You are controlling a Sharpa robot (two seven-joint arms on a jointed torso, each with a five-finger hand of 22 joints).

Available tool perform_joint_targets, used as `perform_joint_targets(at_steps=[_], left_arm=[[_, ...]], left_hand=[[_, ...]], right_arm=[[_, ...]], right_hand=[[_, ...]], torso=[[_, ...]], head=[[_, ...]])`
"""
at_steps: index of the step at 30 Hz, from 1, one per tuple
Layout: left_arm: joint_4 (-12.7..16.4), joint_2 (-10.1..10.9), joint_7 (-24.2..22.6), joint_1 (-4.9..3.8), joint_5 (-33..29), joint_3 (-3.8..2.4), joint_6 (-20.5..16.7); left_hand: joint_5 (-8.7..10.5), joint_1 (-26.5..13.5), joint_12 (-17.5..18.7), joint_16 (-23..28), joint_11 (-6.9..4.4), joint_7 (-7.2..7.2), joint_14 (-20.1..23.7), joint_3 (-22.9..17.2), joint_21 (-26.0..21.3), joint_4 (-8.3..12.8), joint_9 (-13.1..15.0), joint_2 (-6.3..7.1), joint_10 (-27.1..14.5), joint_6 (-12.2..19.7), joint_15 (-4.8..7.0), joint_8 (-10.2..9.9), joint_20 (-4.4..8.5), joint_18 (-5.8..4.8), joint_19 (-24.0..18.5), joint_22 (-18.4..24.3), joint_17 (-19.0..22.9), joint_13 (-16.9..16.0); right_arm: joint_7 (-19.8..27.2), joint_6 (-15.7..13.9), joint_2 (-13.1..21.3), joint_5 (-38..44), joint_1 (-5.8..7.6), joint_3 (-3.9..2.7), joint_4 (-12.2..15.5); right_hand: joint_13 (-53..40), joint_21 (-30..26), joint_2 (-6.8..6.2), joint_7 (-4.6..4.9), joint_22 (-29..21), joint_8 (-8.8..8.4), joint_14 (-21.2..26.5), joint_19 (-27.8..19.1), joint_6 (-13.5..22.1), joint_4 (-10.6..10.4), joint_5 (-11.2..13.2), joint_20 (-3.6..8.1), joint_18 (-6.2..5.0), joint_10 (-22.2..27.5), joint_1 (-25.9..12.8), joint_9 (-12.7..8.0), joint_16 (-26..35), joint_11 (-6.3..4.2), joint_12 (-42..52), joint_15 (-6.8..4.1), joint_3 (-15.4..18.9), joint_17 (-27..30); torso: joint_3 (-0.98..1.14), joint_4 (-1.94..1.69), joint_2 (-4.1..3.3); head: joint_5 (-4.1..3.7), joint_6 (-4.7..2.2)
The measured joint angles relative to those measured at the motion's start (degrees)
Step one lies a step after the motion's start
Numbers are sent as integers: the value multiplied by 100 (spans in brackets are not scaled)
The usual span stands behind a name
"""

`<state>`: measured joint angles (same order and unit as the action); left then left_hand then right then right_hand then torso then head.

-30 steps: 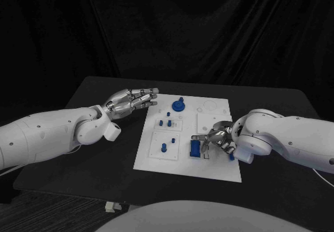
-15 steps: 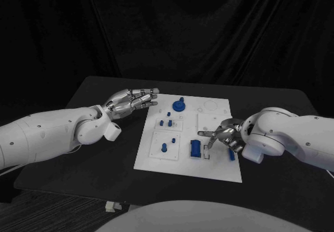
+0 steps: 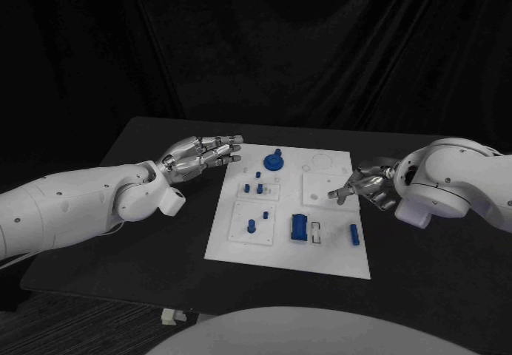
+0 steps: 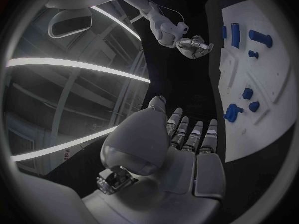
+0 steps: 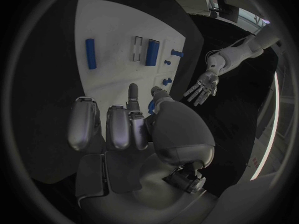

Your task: Assemble the parts on the task board

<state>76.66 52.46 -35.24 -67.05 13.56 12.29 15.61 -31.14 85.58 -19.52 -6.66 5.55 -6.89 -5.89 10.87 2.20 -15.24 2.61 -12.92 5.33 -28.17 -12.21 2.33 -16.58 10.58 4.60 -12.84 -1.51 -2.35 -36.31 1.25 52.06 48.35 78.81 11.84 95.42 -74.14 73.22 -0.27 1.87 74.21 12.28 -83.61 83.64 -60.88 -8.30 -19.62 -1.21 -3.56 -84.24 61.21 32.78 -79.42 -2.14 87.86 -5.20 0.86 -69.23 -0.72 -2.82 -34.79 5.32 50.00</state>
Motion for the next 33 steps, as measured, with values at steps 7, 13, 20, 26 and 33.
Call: perform_joint_targets(at_steps=[7,13,20,26,33], left_arm=[[-1,-7,8,0,0,0,3],[-1,-8,16,1,0,0,9],[-1,-7,29,1,0,0,16],[-8,-20,38,1,0,0,21],[-8,-28,48,2,0,0,29]], left_hand=[[0,0,-1,0,41,-48,0,0,0,0,0,0,42,-49,0,0,-10,0,108,0,0,0],[0,0,-1,0,43,-49,0,0,0,0,0,0,42,-50,0,0,-10,1,108,0,0,0],[0,0,-1,0,45,-49,0,0,0,0,0,0,44,-50,0,0,-10,0,108,0,0,0],[0,0,-1,0,66,-49,-1,0,0,0,0,0,66,-50,-1,1,-10,0,108,0,0,0],[0,0,-1,-1,72,-49,-1,0,0,0,0,0,72,-50,-1,1,-10,0,108,0,0,0]], right_arm=[[-8,459,-5,997,-1,-1,-100],[-11,691,31,1457,-132,-1,-93],[-14,847,93,1712,-296,4,-84],[-17,901,125,1810,-379,1,-78],[-18,927,137,1873,-475,2,-78]], right_hand=[[0,0,89,-52,0,43,-39,49,-248,-2,159,51,0,50,-90,-6,0,-52,0,-42,0,27],[0,0,89,-95,0,43,20,49,-294,-88,198,51,0,51,-91,-16,0,-52,0,-101,87,42],[0,0,90,-82,0,43,20,-2,-402,-89,198,102,1,51,-91,-59,0,-52,0,-102,87,45],[0,0,90,-96,0,43,8,-1,-417,-89,198,102,0,51,-91,-65,1,-53,0,-114,87,50],[0,0,90,-103,0,43,1,-1,-445,-89,197,102,1,51,-91,-91,1,-53,-1,-121,87,89]], torso=[[-3,3,0],[-3,2,-9],[-3,-5,-10],[-5,-6,-4],[-5,0,-4]], head=[[-19,0],[-25,0],[-49,0],[-68,0],[-87,0]])
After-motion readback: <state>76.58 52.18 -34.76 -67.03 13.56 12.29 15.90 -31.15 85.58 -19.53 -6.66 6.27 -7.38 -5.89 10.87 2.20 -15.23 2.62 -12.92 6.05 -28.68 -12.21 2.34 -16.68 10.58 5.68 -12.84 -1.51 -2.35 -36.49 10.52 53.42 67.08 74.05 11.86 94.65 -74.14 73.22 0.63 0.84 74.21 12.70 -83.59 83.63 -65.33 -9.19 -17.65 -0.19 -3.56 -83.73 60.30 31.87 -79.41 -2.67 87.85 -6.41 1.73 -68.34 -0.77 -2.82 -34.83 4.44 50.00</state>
